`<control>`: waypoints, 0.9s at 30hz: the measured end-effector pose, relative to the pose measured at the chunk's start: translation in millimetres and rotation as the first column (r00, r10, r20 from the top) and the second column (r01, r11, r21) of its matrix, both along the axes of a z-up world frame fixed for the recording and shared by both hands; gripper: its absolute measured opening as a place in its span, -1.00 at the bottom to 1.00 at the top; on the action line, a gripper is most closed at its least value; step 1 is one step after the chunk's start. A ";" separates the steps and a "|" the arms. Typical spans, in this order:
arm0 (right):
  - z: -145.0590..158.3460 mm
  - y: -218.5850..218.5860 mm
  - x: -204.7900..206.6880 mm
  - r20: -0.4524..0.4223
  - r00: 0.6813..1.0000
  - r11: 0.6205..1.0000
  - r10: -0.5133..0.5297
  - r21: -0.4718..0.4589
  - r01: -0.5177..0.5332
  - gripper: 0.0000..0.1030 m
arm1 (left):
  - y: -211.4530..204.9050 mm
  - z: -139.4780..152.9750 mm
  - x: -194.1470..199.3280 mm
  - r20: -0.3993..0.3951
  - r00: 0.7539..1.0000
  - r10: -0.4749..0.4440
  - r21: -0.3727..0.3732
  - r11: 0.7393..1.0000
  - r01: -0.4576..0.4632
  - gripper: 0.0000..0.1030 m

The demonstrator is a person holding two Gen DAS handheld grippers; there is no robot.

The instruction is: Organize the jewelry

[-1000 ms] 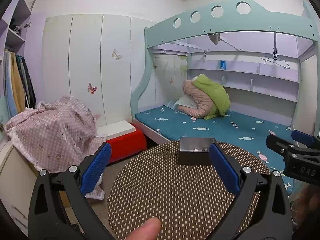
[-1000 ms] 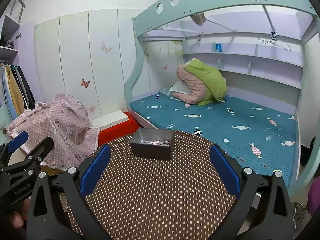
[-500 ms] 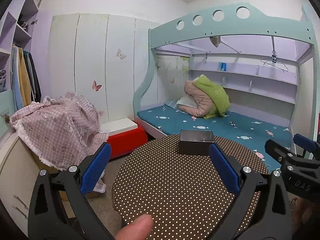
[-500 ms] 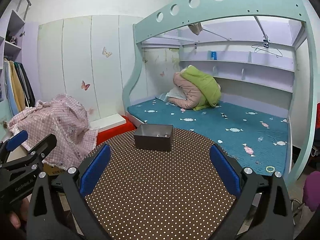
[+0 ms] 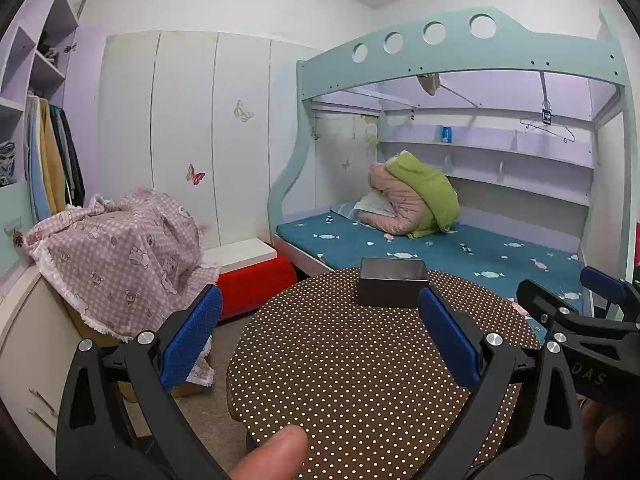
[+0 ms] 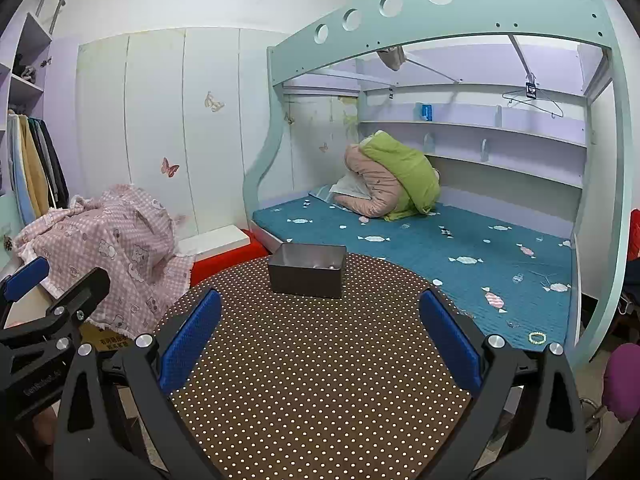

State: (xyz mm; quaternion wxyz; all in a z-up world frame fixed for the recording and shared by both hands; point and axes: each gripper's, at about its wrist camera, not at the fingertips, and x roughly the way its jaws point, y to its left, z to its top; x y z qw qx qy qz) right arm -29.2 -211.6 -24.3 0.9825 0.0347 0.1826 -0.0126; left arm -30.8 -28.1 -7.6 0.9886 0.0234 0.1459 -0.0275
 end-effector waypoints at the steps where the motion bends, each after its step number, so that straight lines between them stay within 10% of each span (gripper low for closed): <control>1: -0.1 0.0 0.3 -0.001 1.000 1.000 -0.002 -0.001 0.002 0.85 | -0.4 -0.1 0.3 -0.001 1.000 0.004 0.001 1.000 -0.004 0.91; 27: -5.2 6.7 3.3 -0.021 1.000 1.000 0.006 -0.009 -0.006 0.85 | -2.4 1.3 -1.1 -0.007 1.000 -0.028 -0.020 0.999 0.028 0.91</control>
